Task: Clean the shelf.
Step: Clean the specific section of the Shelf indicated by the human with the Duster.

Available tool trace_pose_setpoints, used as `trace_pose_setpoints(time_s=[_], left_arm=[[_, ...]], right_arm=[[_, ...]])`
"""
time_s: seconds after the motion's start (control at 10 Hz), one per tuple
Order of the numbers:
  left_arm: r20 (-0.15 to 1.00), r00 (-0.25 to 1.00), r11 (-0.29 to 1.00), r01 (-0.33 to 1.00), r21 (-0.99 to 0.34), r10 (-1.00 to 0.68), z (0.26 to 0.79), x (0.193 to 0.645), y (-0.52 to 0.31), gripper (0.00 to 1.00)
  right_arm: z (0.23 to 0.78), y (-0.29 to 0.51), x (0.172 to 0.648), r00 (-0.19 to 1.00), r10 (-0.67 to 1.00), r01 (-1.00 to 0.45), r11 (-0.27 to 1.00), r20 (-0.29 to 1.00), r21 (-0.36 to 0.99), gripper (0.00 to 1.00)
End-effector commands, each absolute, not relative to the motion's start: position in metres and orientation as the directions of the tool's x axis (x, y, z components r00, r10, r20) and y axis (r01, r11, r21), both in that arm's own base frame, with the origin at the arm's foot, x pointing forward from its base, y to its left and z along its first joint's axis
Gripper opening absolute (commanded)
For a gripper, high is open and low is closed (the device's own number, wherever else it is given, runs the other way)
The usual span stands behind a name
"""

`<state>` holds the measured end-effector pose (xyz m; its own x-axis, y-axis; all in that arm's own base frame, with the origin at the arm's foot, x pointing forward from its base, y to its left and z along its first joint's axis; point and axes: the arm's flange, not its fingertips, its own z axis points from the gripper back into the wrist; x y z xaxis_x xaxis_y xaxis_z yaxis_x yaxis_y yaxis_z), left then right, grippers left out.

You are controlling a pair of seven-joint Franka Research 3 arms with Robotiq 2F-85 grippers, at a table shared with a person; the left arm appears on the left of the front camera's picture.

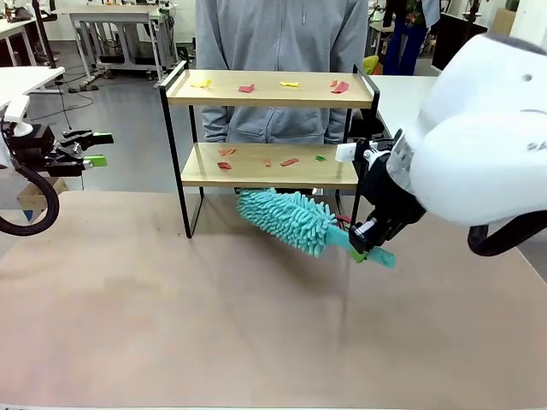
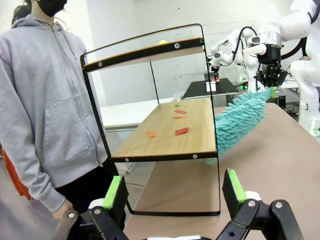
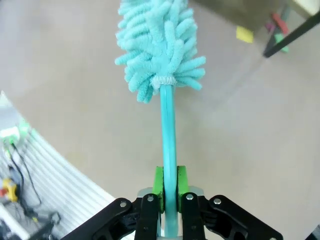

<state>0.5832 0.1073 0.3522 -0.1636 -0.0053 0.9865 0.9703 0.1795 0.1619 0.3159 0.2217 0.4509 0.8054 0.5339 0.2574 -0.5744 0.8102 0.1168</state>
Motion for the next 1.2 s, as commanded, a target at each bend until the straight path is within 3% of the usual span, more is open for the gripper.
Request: trace_pose_setpoints(time_s=[0.0, 0.3, 0.4, 0.5, 0.9, 1.1], left_arm=[[0.986, -0.169, 0.181, 0.969, 0.167, -0.004, 0.356, 0.581, 0.107, 1.0], [0.986, -0.169, 0.181, 0.969, 0.167, -0.004, 0.356, 0.581, 0.107, 1.0], [0.986, -0.169, 0.181, 0.969, 0.167, -0.004, 0.356, 0.581, 0.107, 1.0], [0.986, -0.169, 0.181, 0.969, 0.167, -0.004, 0.356, 0.581, 0.107, 1.0], [0.986, -0.169, 0.181, 0.969, 0.167, -0.004, 0.356, 0.581, 0.107, 1.0], [0.986, -0.169, 0.181, 0.969, 0.167, -0.004, 0.356, 0.581, 0.107, 1.0]], right_arm=[[0.448, 0.188, 0.26, 0.738, 0.634, -0.67, 0.731, 0.232, 0.13, 0.13], [0.446, 0.153, 0.234, 0.64, 0.749, -0.757, 0.653, 0.175, -0.027, 0.13], [0.447, 0.143, 0.243, 0.624, 0.736, -0.763, 0.646, 0.262, 0.001, 0.13], [0.487, 0.196, 0.269, 0.696, 0.701, -0.714, 0.7, 0.157, 0.038, 0.13], [0.489, 0.19, 0.27, 0.677, 0.719, -0.73, 0.683, 0.156, 0.02, 0.13], [0.506, 0.14, 0.261, 0.624, 0.764, -0.781, 0.609, 0.164, 0.136, 0.13]])
